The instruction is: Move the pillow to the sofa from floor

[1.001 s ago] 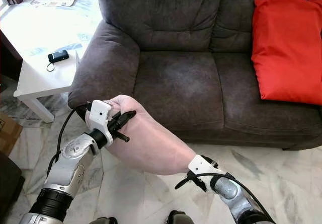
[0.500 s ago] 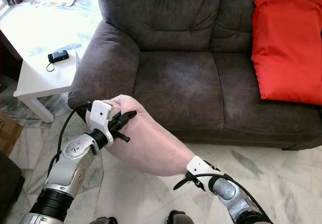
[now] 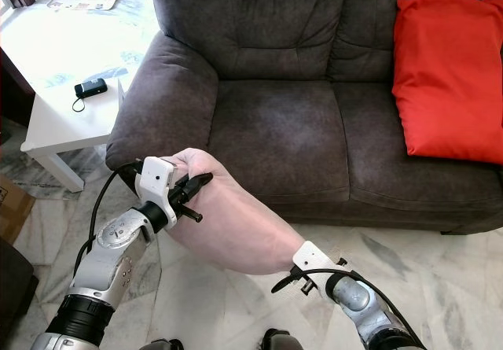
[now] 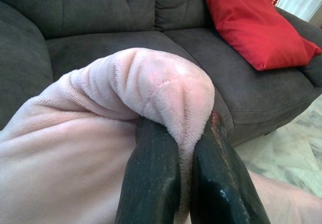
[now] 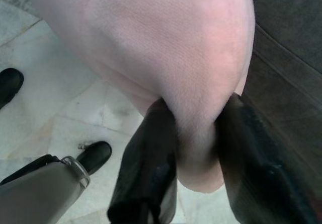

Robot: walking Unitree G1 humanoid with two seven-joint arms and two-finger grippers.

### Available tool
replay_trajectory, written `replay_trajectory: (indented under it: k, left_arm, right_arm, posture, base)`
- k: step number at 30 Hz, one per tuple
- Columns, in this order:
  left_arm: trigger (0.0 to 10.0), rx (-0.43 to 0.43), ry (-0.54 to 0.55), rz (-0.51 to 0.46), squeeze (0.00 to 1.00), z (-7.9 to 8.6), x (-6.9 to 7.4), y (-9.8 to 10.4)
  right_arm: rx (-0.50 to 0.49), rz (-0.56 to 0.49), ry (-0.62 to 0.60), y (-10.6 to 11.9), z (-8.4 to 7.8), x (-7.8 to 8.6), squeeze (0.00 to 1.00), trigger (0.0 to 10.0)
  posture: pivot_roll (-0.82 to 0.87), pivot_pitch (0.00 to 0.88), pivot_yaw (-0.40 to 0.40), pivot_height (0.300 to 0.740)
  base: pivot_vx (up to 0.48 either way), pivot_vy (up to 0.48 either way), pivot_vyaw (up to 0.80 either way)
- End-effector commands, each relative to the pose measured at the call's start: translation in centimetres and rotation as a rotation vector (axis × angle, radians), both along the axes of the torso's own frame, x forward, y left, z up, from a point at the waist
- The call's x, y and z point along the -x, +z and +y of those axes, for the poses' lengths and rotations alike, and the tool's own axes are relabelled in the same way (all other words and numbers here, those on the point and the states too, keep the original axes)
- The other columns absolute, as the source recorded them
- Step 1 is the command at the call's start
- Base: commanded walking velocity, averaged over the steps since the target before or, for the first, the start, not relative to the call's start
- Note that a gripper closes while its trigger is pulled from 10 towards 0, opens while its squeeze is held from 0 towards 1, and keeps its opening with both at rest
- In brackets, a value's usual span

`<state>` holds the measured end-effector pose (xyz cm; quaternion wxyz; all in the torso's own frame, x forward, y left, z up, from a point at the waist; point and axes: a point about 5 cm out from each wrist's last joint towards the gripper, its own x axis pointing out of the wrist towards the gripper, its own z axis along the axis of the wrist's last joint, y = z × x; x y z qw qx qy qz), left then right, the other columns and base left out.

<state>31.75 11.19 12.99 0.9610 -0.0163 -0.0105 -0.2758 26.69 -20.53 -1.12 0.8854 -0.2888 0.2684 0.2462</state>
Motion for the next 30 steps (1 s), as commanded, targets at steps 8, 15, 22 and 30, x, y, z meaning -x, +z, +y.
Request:
replay_trajectory:
  k: [8,15,22,30]
  left_arm:
    - [10.0,-0.009,0.037,-0.029,0.0,0.5,0.1,-0.1]
    - [10.0,-0.1,0.143,0.04,0.0,2.1,0.6,-2.7]
    - [10.0,-0.102,0.307,-0.034,0.0,3.3,0.9,-2.9]
    - [10.0,-0.081,0.388,-0.132,0.0,3.3,1.1,-1.9]
  right_arm:
    - [-0.215,-0.144,-0.108,2.2,0.0,-1.2,0.0,0.0]
    - [-0.374,-0.344,-0.224,5.8,-1.0,-2.4,0.0,10.0]
    - [-0.516,-0.517,-0.319,8.5,-0.6,-2.4,0.0,10.0]
    - [-0.676,-0.647,-0.362,10.5,1.7,-1.7,0.0,10.0]
  posture:
    - [-0.07,0.144,-0.022,0.74]
    - [-0.07,0.145,-0.023,0.74]
    - [-0.09,0.145,-0.025,0.74]
    - [-0.08,0.147,-0.025,0.74]
  base:
    - [0.0,0.0,0.0]
    - [0.0,0.0,0.0]
    - [0.0,0.0,0.0]
    - [0.0,0.0,0.0]
